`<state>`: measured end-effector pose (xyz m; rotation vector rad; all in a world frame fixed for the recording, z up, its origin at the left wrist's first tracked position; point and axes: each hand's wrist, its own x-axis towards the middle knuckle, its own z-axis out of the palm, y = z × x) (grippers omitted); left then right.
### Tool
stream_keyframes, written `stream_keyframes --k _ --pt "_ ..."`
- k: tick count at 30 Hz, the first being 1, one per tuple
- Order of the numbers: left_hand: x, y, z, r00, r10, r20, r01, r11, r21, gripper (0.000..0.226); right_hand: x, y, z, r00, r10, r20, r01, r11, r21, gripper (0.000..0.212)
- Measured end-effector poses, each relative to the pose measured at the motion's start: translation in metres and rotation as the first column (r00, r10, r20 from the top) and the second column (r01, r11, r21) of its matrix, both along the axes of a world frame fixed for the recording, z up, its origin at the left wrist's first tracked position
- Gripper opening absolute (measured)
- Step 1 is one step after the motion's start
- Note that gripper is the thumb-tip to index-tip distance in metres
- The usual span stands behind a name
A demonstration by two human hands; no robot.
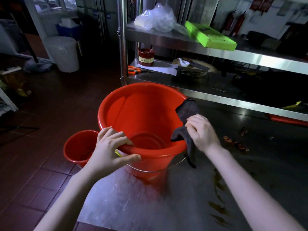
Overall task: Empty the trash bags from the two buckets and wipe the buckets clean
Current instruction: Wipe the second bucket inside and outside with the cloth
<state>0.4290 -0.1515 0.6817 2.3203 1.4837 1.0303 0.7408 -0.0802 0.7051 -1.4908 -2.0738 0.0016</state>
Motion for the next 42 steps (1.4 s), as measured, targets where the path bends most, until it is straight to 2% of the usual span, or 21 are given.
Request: stream_keyframes --k 2,5,8,11,13,15,17,20,23,25,27,30,33,36,42 --pt "-0.007 0.005 0.002 0.999 -0.025 -0.019 0.025 1.000 -0.013 0.039 -0.026 -0.022 -0.009 0.992 -0.108 -0.058 0.113 0.988 0.104 0.031" --pt "-0.011 0.007 0.003 0.997 -0.048 -0.064 0.047 0.999 -0.020 0.044 -0.082 -0.072 -0.019 0.985 -0.173 -0.001 0.170 0.966 0.195 0.034" --pt "-0.014 0.002 0.001 0.995 -0.055 -0.083 0.054 0.998 -0.016 0.045 -0.120 -0.099 -0.024 0.987 -0.149 0.066 0.130 0.963 0.236 0.042" --pt "-0.024 -0.001 0.000 0.994 -0.075 -0.084 0.072 0.997 -0.034 0.044 -0.091 -0.077 -0.017 0.989 -0.019 0.145 -0.023 0.960 0.278 0.033" --pt "-0.035 0.006 0.004 0.988 -0.124 -0.096 0.120 0.992 -0.046 0.046 -0.047 -0.050 -0.010 0.970 0.091 0.225 -0.146 0.960 0.241 0.029" --pt "-0.046 0.019 0.012 0.972 -0.190 -0.138 0.179 0.980 -0.086 0.053 -0.008 -0.022 0.000 0.972 0.143 0.187 -0.165 0.981 0.104 0.032" --pt "-0.056 0.032 0.022 0.959 -0.228 -0.167 0.204 0.968 -0.146 0.056 0.006 -0.006 0.002 0.990 0.095 0.104 -0.097 0.995 0.012 0.035" --pt "-0.060 0.029 0.035 0.966 -0.195 -0.168 0.163 0.970 -0.183 0.037 -0.022 -0.014 -0.008 0.997 -0.083 -0.001 0.083 0.993 0.082 0.033" --pt "-0.025 0.000 0.030 0.972 -0.155 -0.175 0.141 0.986 -0.094 0.035 -0.073 -0.054 -0.013 0.981 -0.196 -0.013 0.195 0.964 0.179 0.037" --pt "0.006 -0.021 0.018 0.973 -0.086 -0.214 0.091 0.996 0.016 0.030 -0.103 -0.083 -0.018 0.981 -0.186 0.061 0.172 0.968 0.185 0.044" --pt "0.018 -0.025 0.010 0.981 -0.033 -0.190 0.046 0.997 0.063 0.032 -0.112 -0.094 -0.022 0.985 -0.135 0.107 0.110 0.971 0.213 0.045" --pt "0.008 -0.018 0.007 0.988 -0.061 -0.144 0.070 0.996 0.059 0.047 -0.075 -0.066 -0.019 0.986 -0.016 0.164 -0.029 0.964 0.265 0.036" --pt "0.007 -0.013 0.007 0.984 -0.071 -0.161 0.083 0.994 0.072 0.050 -0.019 -0.019 -0.007 0.980 0.114 0.163 -0.136 0.982 0.131 0.033" --pt "0.008 -0.011 0.001 0.984 -0.022 -0.179 0.049 0.988 0.145 0.045 -0.010 0.000 -0.001 0.996 0.048 0.075 -0.050 0.999 0.021 0.034" --pt "0.006 -0.009 -0.003 0.978 -0.016 -0.210 0.052 0.984 0.168 0.035 -0.103 -0.086 -0.023 0.981 -0.189 0.051 0.177 0.967 0.182 0.044"
